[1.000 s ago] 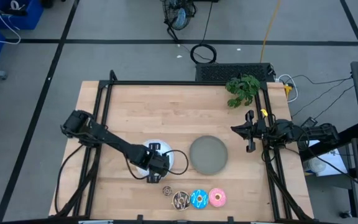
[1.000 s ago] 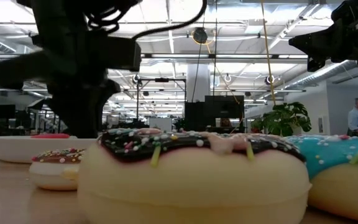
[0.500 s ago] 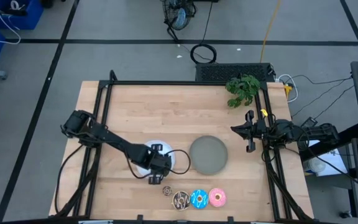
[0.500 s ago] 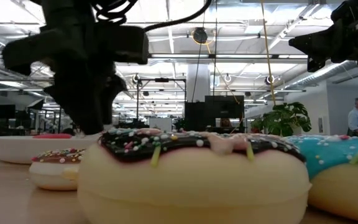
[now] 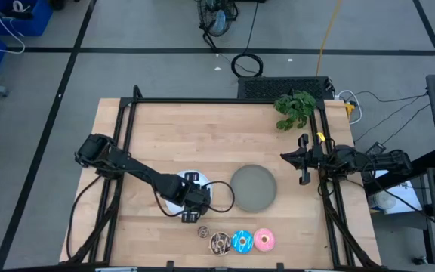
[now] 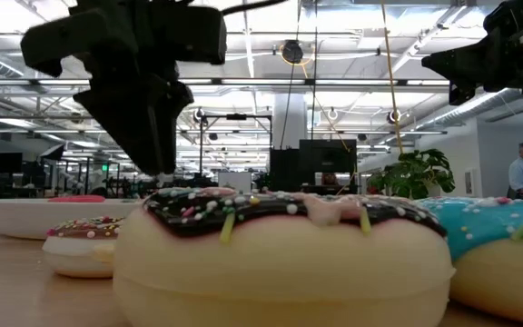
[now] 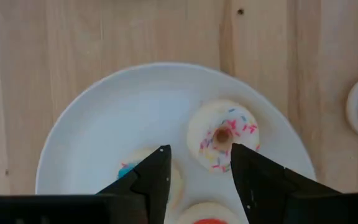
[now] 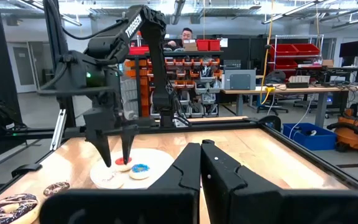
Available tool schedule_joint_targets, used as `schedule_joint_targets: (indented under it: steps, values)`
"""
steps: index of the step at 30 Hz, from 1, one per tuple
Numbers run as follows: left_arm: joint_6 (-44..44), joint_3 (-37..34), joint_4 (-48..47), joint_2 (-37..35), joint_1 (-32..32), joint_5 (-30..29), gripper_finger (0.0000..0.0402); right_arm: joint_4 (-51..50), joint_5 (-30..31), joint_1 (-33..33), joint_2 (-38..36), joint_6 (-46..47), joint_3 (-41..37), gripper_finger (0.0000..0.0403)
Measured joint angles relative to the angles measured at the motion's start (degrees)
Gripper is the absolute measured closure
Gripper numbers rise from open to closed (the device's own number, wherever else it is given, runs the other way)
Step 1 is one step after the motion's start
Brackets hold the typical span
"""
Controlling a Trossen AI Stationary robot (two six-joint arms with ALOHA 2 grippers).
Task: Pick & Place donuts
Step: Put the small brown donut on the white plate
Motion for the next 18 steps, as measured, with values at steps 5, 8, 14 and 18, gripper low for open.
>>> schedule_joint_targets:
  steps: [5,8,14,18]
  values:
    - [1.2,2.6,-0.8,-0.1,-1.8,0.4,0.0232,0.0,0.0,0.0,0.0,0.0,0.0,0.0403]
    - [1.2,5.4,-1.6,-0.1,-3.2,1.4,0.0232,0.0,0.0,0.0,0.0,0.0,0.0,0.0403]
    - [1.0,10.4,-2.6,-0.1,-5.3,0.4,0.0232,0.0,0.0,0.0,0.0,0.0,0.0,0.0403]
    - [-0.8,11.9,-2.5,-0.1,-6.1,-1.5,0.0232,0.0,0.0,0.0,0.0,0.0,0.0,0.0403]
